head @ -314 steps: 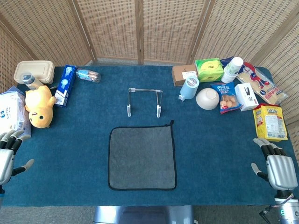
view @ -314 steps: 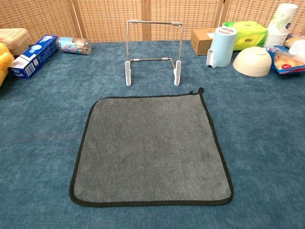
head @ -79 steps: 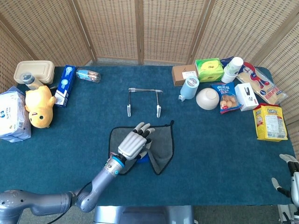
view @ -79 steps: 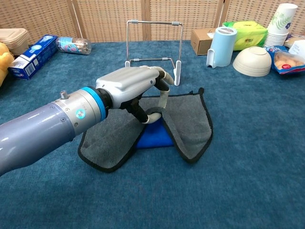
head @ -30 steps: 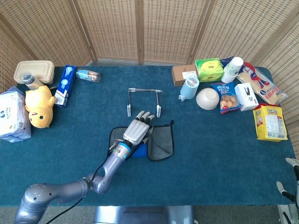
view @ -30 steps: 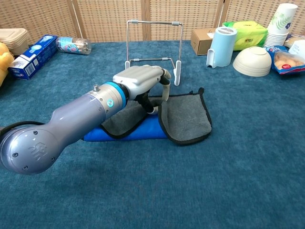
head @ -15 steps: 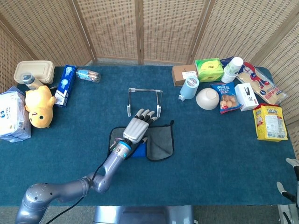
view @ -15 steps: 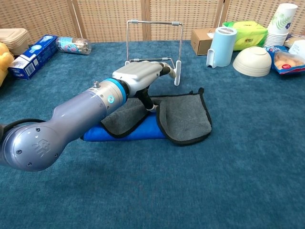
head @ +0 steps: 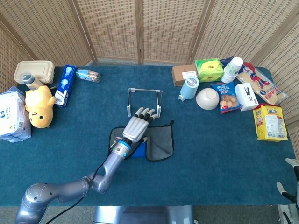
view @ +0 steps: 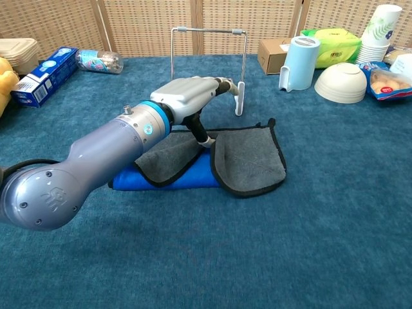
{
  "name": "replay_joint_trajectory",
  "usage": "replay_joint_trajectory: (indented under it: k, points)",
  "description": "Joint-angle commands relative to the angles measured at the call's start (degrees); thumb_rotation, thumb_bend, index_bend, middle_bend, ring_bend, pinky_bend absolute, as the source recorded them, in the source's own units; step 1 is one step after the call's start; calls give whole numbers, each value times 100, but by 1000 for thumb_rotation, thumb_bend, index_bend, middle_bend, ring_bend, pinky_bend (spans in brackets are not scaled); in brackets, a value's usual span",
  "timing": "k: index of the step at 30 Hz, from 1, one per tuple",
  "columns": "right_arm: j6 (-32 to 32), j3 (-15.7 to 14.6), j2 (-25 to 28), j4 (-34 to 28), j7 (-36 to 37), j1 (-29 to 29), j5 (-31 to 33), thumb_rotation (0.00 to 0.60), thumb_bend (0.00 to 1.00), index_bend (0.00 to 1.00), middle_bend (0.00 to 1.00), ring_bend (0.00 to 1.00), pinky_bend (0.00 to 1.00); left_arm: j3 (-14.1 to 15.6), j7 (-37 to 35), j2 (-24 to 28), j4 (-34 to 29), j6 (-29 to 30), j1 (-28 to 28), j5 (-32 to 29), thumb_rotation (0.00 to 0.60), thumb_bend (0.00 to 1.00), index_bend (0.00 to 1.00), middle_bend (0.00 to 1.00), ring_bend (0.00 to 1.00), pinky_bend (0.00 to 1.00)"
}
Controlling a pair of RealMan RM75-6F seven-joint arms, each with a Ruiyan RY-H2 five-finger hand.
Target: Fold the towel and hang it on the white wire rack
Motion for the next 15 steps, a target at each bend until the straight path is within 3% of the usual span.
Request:
replay_joint_trajectory:
  k: [1, 15]
  points:
    - [2, -2, 1, -8, -4, 3, -11, 600, 226, 226, 225, 267, 369, 54, -24, 64, -118, 54, 41, 64, 600, 292, 121, 6, 0, 0]
    - [21, -19, 18, -55, -26, -5, -54, 600, 226, 227, 225, 267, 370, 192, 142, 240, -472, 82, 139, 70, 600, 291, 118, 4, 0, 0]
